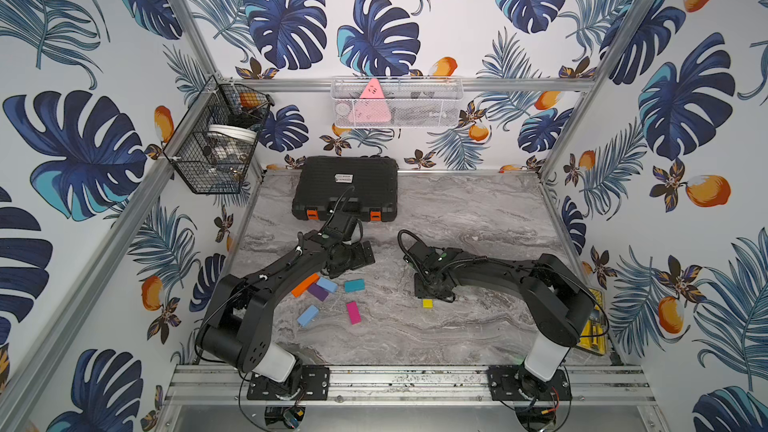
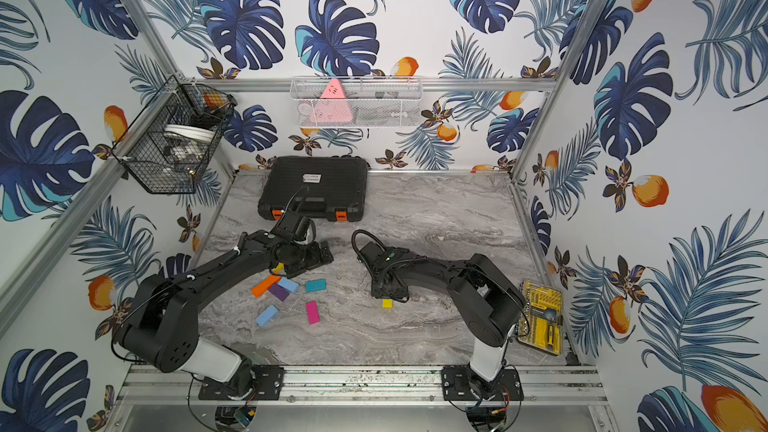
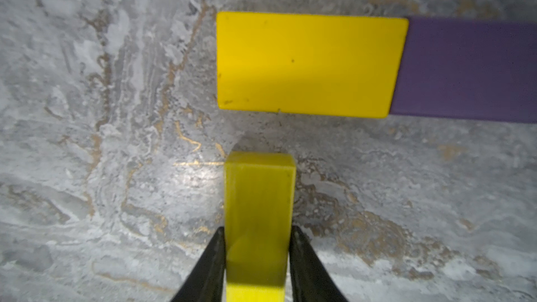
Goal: Assemble the letter c with building blocks
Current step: Assemble the building block at the center of the board.
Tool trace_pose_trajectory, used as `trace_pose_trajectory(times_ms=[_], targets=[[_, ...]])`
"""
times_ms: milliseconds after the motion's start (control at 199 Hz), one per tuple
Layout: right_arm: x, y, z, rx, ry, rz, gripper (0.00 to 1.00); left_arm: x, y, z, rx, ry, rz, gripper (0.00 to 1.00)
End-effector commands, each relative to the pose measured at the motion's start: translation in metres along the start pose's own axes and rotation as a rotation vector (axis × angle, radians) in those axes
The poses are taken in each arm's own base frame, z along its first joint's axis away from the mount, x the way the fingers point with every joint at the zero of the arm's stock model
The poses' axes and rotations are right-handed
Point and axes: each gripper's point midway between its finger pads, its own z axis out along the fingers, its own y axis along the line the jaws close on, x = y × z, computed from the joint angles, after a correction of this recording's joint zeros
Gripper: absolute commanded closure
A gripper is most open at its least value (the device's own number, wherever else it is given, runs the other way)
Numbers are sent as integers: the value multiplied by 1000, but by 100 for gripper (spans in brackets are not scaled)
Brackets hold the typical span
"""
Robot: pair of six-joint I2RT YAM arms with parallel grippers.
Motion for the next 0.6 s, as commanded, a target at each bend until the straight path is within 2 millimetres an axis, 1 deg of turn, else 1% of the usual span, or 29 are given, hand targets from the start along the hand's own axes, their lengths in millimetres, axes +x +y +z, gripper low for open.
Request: trace_pose_trajectory(times_ms=[0, 135, 206, 341, 436, 536, 597], targets=[[-2, -4, 0, 19, -4, -12, 59, -2, -2, -1, 10, -6, -18, 1], [-4, -2, -4, 5, -8, -13, 44, -1, -2, -1, 10, -6, -18, 1], [-6, 0, -10, -8, -14, -13, 40, -1, -2, -2, 10, -6, -17, 1], [-11, 1, -26, -28, -42, 1, 38, -1, -2, -3, 12, -8, -17, 1], [-12, -2, -35, -34, -57, 18, 37, -2, -4, -6, 16, -13, -14, 1], [-9, -5, -39, -33, -58, 43, 37, -3, -4, -7, 15, -15, -12, 1], [-7, -7, -37, -29, -52, 53, 37, -3, -4, -7, 17, -12, -10, 1]])
